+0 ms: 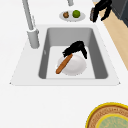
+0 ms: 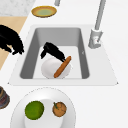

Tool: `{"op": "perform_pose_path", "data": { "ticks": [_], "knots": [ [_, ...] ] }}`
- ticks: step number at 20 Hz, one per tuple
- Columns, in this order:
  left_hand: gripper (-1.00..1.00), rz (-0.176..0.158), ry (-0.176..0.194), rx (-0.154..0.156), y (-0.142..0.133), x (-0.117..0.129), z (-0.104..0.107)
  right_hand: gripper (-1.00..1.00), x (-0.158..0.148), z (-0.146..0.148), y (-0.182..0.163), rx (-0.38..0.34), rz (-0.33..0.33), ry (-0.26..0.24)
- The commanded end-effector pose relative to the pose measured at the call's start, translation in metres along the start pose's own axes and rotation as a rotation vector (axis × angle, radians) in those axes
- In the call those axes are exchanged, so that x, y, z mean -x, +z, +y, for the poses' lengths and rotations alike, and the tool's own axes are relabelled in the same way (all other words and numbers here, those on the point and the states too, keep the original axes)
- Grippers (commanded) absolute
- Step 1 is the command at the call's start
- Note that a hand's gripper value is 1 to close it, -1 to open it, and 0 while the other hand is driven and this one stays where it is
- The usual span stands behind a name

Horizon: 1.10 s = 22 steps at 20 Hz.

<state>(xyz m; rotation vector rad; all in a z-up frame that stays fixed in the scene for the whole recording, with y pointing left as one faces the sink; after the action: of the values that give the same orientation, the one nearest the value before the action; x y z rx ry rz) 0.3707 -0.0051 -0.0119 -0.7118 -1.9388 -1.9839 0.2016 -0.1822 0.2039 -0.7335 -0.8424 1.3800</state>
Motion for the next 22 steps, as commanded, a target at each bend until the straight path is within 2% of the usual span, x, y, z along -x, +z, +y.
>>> {"op": "perform_pose_path", "data": {
  "ticks": [1,3,5,7,12,17,19,22],
  "knots": [
    [-1.0,-0.036,0.116,-0.008,0.0,-0.003,-0.005,0.0,0.0,0.0,0.0,0.0,0.0,0.0],
    [-1.0,-0.039,0.167,-0.009,0.003,0.001,-0.002,0.0,0.0,0.0,0.0,0.0,0.0,0.0],
    [-1.0,-0.021,0.213,-0.026,0.008,0.011,0.003,0.0,0.0,0.0,0.0,0.0,0.0,0.0],
    [-1.0,-0.011,0.224,-0.04,0.008,0.028,0.008,0.0,0.0,0.0,0.0,0.0,0.0,0.0],
    [-1.0,-0.008,0.227,-0.042,0.008,0.056,0.006,0.0,0.0,0.0,0.0,0.0,0.0,0.0],
    [-1.0,-0.006,0.191,-0.033,0.001,0.05,-0.004,0.0,0.0,0.0,0.0,0.0,0.0,0.0],
    [-1.0,-0.022,0.224,-0.027,0.005,0.055,-0.005,0.0,0.0,0.0,0.0,0.0,0.0,0.0],
    [-1.0,-0.018,0.244,-0.035,-0.001,0.056,-0.013,0.0,0.0,0.0,0.0,0.0,0.0,0.0]
  ]
}}
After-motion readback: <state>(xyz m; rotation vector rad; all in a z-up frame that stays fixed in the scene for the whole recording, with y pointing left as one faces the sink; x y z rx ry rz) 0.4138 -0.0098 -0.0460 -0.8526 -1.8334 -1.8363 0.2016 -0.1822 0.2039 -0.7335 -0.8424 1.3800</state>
